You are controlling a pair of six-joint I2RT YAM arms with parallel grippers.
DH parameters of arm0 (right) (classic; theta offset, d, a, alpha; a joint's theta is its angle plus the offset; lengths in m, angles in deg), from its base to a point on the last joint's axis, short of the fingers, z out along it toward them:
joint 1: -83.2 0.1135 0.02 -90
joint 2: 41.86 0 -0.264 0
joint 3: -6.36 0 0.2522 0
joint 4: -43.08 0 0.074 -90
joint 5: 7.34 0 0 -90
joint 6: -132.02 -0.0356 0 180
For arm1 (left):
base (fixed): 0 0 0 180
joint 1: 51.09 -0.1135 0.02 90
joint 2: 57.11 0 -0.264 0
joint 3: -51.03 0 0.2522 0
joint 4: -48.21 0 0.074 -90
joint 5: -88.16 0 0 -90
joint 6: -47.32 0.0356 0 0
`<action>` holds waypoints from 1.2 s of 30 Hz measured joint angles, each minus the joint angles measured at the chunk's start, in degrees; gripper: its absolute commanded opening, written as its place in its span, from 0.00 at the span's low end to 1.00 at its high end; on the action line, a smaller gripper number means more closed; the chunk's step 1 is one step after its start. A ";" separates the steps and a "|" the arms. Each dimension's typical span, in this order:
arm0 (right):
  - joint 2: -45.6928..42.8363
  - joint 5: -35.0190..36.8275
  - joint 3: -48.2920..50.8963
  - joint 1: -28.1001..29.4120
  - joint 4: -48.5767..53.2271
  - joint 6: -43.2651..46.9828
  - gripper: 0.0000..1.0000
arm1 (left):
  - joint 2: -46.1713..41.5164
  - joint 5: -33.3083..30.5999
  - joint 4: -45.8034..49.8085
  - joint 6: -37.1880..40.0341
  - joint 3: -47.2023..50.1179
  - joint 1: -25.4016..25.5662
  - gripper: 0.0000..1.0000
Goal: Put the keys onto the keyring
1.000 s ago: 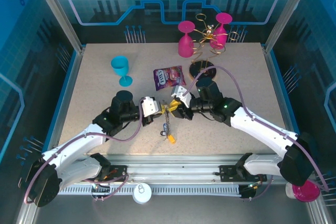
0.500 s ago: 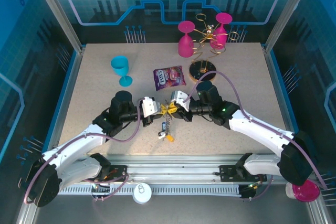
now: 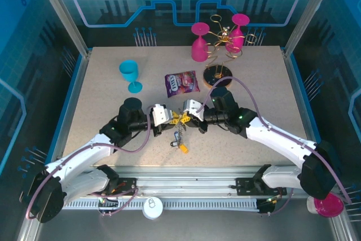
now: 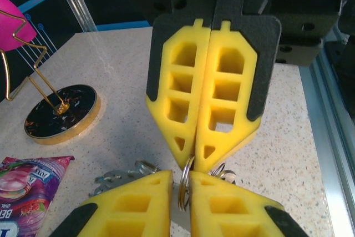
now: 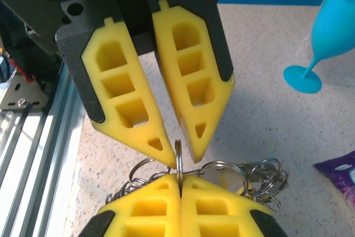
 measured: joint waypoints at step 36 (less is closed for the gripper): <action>-4.57 7.48 5.03 -0.04 -3.74 -7.82 0.33 | -0.50 -0.74 -2.03 -2.40 -0.39 0.17 0.00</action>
